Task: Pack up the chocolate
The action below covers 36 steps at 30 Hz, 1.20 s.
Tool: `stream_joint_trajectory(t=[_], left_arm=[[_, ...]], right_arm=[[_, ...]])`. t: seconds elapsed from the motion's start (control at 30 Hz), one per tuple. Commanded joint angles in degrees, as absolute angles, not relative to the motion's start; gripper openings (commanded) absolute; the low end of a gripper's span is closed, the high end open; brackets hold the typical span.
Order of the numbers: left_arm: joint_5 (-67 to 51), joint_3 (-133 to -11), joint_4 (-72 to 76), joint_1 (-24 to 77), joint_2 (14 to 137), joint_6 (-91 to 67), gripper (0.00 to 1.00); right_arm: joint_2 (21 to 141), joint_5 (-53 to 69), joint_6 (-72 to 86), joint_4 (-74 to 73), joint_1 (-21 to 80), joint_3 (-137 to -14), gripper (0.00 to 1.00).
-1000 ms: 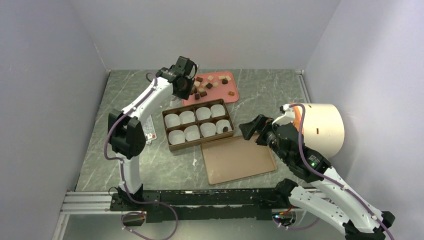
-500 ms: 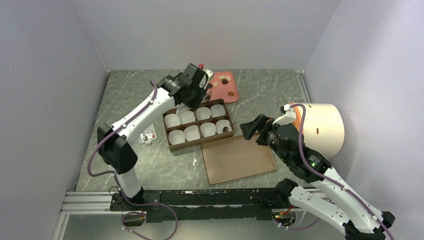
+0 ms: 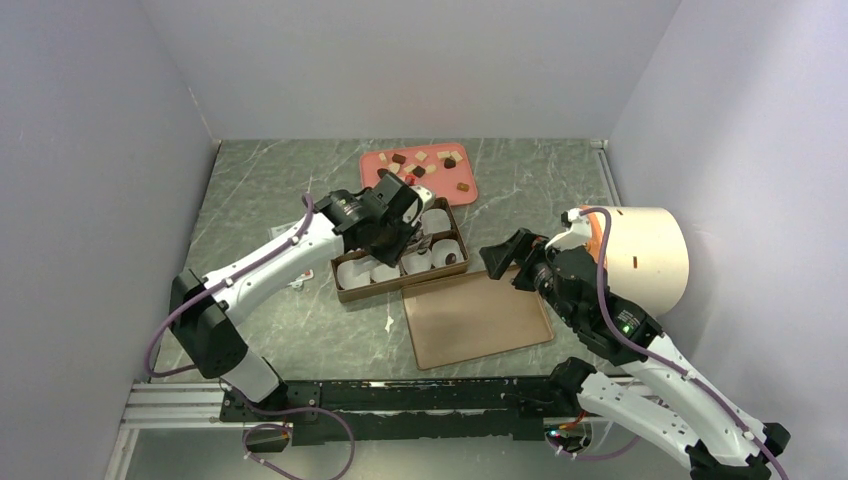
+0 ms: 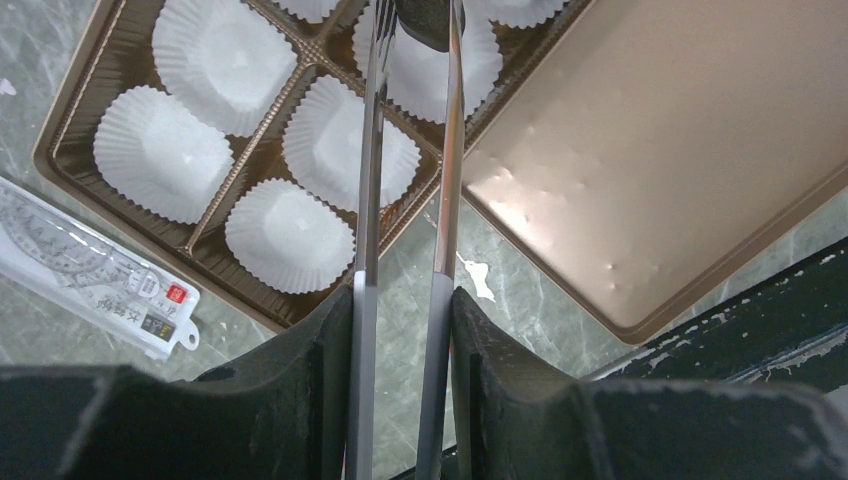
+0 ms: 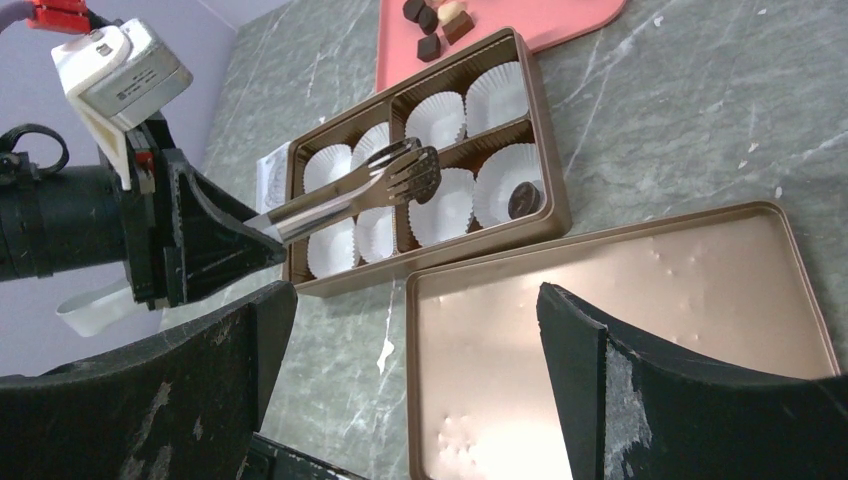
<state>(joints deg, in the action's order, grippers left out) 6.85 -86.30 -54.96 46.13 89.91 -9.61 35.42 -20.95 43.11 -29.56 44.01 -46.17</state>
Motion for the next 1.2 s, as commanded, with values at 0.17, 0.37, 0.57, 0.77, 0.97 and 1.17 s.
stream_joint_trajectory(t=[0.17, 0.37, 0.57, 0.77, 0.97, 1.17], left_arm=[[6.8, -84.4, -53.7, 47.9, 86.9, -12.0, 0.18], [8.3, -83.4, -51.7, 48.1, 87.2, -11.8, 0.18], [9.6, -83.5, -52.1, 48.2, 89.0, -11.1, 0.19], [11.3, -83.7, -52.2, 48.3, 89.6, -10.8, 0.19], [10.8, -83.1, -51.3, 48.3, 89.8, -10.8, 0.22], [12.0, -83.3, -51.3, 48.3, 91.2, -10.4, 0.24]], right_arm=[[35.7, -20.5, 43.9, -27.7, 43.9, -46.3, 0.96], [34.9, -21.8, 43.4, -29.3, 43.8, -47.2, 0.96], [34.2, -22.2, 43.4, -30.2, 43.9, -47.6, 0.96], [33.5, -22.4, 43.5, -30.3, 43.9, -47.3, 0.96], [33.5, -22.2, 43.6, -30.1, 43.9, -46.9, 0.96], [33.5, -22.0, 43.6, -30.1, 43.9, -47.0, 0.96]])
